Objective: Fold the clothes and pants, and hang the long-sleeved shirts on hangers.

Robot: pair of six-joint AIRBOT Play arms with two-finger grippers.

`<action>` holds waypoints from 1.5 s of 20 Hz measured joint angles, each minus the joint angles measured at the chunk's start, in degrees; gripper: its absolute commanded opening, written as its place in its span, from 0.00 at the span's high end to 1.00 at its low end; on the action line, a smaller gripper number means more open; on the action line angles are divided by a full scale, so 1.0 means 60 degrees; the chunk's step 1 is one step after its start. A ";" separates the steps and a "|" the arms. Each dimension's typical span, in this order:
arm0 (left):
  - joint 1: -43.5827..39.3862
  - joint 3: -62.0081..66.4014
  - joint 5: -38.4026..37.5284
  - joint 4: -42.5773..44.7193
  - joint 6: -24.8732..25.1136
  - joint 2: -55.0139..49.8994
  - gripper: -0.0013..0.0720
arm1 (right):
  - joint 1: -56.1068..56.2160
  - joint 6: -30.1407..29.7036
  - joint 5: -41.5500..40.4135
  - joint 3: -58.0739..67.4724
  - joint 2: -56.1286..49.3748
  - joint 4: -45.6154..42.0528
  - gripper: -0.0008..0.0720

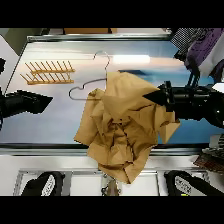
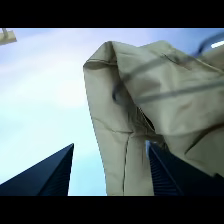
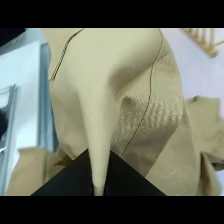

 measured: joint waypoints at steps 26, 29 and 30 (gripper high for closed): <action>-0.7038 -0.0004 0.1920 0.5166 -0.7337 -0.3927 0.96 | -0.0066 0.1348 -0.1588 0.0000 0.1392 0.0069 0.98; -0.5927 -0.0004 0.1996 0.4728 -0.7227 -0.3530 0.96 | -0.0066 0.1687 -0.1406 0.0000 0.1647 -0.0142 0.98; -0.5632 -0.0004 0.2000 0.4433 -0.7049 -0.3457 0.96 | -0.0066 0.1807 -0.1253 0.0000 0.1730 -0.0189 0.98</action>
